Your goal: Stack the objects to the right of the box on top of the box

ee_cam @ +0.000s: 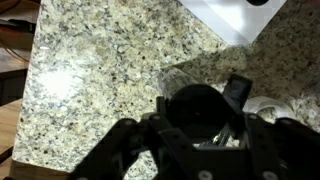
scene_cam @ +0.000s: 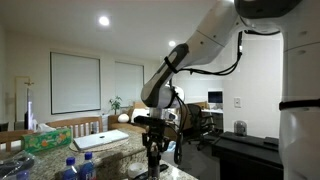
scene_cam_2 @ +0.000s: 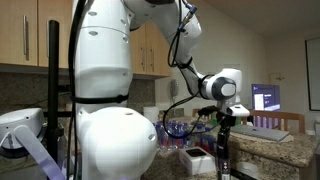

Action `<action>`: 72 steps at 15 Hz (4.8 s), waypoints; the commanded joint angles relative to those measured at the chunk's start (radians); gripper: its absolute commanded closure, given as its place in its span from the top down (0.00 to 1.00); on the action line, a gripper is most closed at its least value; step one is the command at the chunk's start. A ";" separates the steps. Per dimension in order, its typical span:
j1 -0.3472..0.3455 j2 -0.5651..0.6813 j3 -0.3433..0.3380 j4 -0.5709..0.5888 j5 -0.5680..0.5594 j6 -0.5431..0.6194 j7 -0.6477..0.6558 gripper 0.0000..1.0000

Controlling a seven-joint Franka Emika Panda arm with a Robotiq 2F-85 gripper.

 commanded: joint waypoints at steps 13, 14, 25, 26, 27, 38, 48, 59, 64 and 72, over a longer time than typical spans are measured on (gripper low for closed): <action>0.034 -0.171 0.060 0.267 -0.045 -0.470 -0.167 0.31; 0.044 -0.161 0.076 0.322 -0.056 -0.517 -0.173 0.31; 0.129 0.037 0.165 0.549 -0.163 -0.583 -0.219 0.31; 0.135 0.052 0.166 0.542 -0.160 -0.571 -0.223 0.31; 0.140 0.065 0.165 0.534 -0.161 -0.553 -0.220 0.31; 0.185 0.210 0.156 0.536 -0.155 -0.378 -0.222 0.31; 0.202 0.225 0.151 0.530 -0.145 -0.376 -0.226 0.81; 0.169 0.086 0.121 0.516 -0.118 -0.387 -0.256 1.00; 0.109 -0.043 0.064 0.491 -0.128 -0.378 -0.219 1.00; -0.005 -0.020 -0.015 0.436 -0.153 -0.341 -0.258 1.00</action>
